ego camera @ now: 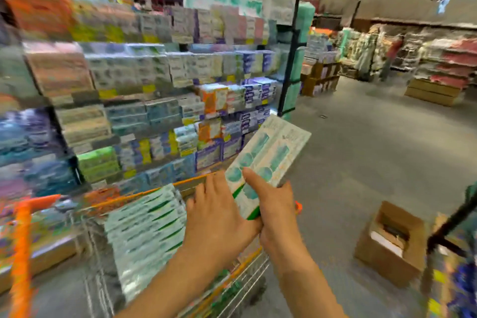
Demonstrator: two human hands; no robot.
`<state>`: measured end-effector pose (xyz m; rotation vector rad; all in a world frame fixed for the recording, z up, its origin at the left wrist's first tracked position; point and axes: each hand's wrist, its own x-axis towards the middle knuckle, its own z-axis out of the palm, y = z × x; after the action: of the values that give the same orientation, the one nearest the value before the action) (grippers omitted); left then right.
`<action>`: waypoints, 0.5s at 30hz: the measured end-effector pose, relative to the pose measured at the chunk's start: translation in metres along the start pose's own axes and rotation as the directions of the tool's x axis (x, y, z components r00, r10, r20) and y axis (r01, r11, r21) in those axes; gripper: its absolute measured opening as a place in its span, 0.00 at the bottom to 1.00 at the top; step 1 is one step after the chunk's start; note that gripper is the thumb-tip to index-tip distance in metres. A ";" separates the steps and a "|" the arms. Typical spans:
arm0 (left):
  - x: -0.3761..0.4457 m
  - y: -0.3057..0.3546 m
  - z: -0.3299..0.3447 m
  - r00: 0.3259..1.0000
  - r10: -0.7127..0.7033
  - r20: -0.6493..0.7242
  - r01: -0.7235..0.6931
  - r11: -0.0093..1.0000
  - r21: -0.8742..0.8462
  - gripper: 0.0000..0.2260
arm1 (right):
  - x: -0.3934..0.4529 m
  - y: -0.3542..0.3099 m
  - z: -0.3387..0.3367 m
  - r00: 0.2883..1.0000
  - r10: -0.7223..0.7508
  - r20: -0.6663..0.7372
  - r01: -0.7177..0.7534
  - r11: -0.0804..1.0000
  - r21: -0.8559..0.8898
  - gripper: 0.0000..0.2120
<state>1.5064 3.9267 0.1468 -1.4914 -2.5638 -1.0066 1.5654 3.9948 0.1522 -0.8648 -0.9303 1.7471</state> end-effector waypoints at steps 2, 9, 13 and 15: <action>-0.007 -0.054 -0.028 0.997 0.032 0.064 -0.025 0.994 -0.105 0.37 | -0.015 0.034 0.034 0.999 0.039 0.032 -0.039 0.999 -0.004 0.24; -0.004 -0.212 -0.118 0.877 -0.070 0.475 0.237 0.923 -0.302 0.32 | -0.064 0.140 0.132 0.953 0.295 0.065 -0.291 0.954 -0.064 0.32; 0.001 -0.247 -0.123 0.791 0.008 0.612 0.243 0.914 -0.326 0.38 | -0.086 0.155 0.147 0.945 0.327 -0.001 -0.324 0.937 -0.128 0.12; 0.005 -0.260 -0.113 0.763 0.079 0.641 0.215 0.905 -0.367 0.43 | -0.094 0.155 0.151 0.952 0.307 -0.014 -0.306 0.943 -0.135 0.15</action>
<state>1.2672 3.7819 0.1026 -2.2085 -2.9905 -1.3135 1.4010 3.8336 0.0997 -1.1420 -0.9674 1.9682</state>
